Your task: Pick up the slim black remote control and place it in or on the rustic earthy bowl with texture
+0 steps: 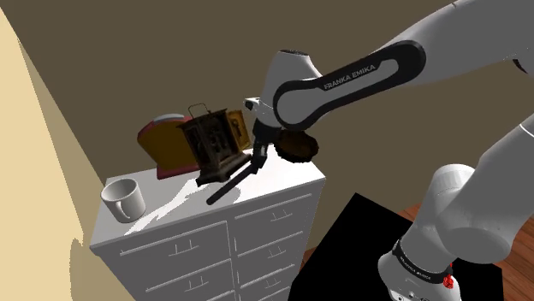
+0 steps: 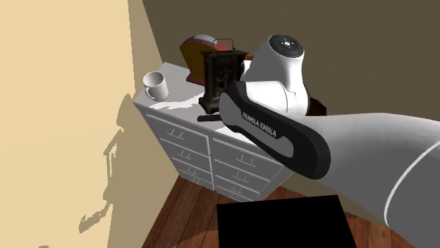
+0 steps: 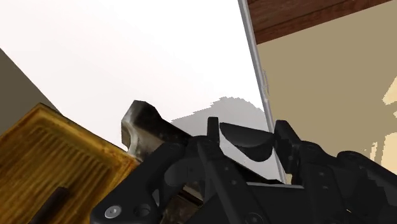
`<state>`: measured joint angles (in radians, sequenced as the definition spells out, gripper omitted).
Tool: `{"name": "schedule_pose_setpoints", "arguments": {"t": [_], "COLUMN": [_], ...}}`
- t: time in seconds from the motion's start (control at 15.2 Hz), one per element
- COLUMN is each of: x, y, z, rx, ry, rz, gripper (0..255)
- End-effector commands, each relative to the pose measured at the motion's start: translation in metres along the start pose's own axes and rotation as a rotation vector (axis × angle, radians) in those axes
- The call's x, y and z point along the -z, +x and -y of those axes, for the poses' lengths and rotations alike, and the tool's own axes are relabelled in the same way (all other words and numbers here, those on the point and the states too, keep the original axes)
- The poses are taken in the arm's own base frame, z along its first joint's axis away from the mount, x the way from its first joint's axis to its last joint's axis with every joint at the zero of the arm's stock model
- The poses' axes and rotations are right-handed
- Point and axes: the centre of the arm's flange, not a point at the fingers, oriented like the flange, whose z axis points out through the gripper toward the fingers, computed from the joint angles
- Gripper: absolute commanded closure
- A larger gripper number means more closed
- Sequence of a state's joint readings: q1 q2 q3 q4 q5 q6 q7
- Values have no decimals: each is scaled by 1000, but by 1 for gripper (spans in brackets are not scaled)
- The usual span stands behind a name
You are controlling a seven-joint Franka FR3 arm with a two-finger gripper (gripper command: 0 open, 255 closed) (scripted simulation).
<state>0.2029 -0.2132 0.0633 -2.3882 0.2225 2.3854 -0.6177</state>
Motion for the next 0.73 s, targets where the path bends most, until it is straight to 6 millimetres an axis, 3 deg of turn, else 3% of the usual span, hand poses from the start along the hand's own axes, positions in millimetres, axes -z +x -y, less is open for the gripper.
{"name": "schedule_pose_setpoints", "arguments": {"t": [0.0, 0.4, 0.53, 0.59, 0.66], "x": [18, 49, 47, 47, 35], "y": [6, 14, 13, 13, 12], "z": [-6, -5, -5, -5, -4], "rx": [-7, -7, -6, -6, 53], "ry": [-21, -21, -21, -21, -16], "rz": [-29, -29, -29, -29, -1], "gripper": [255, 255, 255, 0, 0]}}
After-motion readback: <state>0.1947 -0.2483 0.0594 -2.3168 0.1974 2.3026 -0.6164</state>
